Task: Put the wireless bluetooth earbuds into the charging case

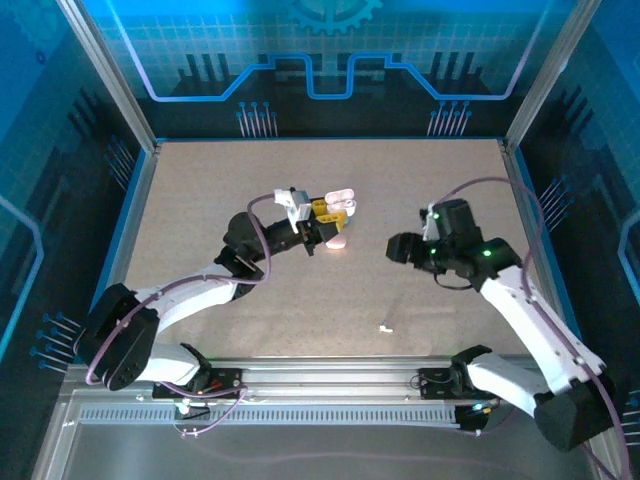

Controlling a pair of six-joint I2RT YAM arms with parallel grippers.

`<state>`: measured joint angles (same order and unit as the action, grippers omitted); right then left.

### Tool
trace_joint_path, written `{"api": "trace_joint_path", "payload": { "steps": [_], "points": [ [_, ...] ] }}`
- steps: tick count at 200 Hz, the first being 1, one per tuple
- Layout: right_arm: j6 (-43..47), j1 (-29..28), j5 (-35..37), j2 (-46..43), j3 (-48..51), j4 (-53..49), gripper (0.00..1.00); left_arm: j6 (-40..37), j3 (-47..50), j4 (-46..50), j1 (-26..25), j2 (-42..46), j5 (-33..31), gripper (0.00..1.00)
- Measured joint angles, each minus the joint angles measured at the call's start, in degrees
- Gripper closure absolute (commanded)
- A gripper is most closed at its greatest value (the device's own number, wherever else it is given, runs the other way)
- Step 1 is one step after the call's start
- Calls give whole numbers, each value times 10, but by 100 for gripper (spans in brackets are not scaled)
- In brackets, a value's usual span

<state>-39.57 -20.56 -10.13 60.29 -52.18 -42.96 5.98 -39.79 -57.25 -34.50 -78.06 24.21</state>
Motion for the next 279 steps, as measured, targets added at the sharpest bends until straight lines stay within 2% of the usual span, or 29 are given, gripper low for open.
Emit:
{"api": "trace_joint_path", "payload": {
  "steps": [27,58,140,211,279],
  "points": [
    [-12,-4,-24,52,73,1,33,-4,9,0,0,17,-10,76],
    [-14,-31,-28,92,109,13,32,-4,25,5,0,46,-21,75],
    [-16,-108,-21,141,149,62,34,-3,60,49,-1,125,-30,75],
    [-22,-144,-17,164,162,83,40,-1,62,60,-6,127,-35,74],
    [-29,-179,-10,165,162,58,43,0,62,60,-6,126,-35,74]
  ]
}}
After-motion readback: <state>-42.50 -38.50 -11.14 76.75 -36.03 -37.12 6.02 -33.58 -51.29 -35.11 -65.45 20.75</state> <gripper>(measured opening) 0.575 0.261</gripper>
